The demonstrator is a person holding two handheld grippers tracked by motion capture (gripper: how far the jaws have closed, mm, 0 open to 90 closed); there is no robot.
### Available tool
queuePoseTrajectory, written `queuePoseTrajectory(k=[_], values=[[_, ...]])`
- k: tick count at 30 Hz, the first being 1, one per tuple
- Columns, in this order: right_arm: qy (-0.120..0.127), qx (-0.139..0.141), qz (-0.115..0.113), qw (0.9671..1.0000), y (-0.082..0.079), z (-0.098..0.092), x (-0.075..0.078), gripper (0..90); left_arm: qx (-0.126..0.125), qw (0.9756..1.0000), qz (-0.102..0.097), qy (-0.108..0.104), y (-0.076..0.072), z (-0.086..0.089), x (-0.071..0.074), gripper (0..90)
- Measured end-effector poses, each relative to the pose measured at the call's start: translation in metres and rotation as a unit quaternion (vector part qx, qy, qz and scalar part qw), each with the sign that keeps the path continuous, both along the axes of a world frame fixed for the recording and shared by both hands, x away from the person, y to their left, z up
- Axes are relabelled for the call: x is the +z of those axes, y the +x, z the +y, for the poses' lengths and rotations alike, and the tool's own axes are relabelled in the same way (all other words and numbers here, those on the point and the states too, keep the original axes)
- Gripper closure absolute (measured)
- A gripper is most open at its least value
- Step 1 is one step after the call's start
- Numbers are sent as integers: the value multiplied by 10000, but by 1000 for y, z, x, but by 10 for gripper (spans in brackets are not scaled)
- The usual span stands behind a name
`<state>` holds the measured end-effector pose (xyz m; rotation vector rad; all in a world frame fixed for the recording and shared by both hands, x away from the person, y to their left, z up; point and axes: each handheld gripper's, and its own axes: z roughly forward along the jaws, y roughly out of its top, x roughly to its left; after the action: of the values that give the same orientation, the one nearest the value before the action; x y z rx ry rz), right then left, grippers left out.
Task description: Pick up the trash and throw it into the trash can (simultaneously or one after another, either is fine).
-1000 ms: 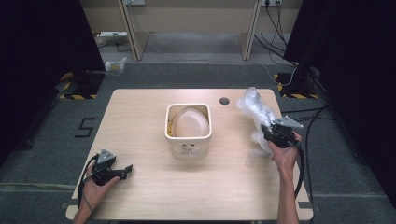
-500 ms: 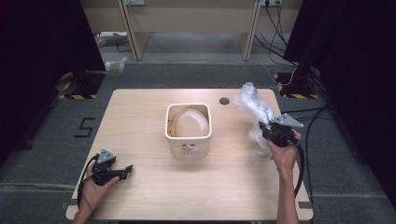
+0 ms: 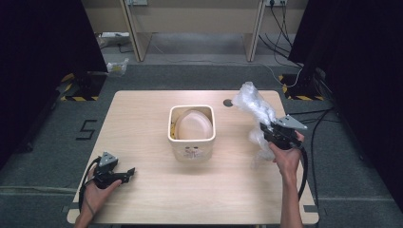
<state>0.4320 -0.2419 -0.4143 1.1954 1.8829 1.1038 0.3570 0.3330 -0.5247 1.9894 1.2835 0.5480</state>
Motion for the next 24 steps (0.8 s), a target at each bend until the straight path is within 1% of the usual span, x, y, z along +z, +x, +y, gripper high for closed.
queuePoseTrajectory(k=[4,7,17,24], values=[[42,34,18,10000,0,0,0,702,0,10000,0,0,0,0,0,149],[23,69,19,10000,-1,1,1,702,0,10000,1,0,0,0,0,149],[-1,237,-164,9996,-6,10,13,702,0,10000,0,0,0,0,0,149],[17,330,-223,9992,-8,17,17,701,0,10000,1,-1,0,0,0,149]])
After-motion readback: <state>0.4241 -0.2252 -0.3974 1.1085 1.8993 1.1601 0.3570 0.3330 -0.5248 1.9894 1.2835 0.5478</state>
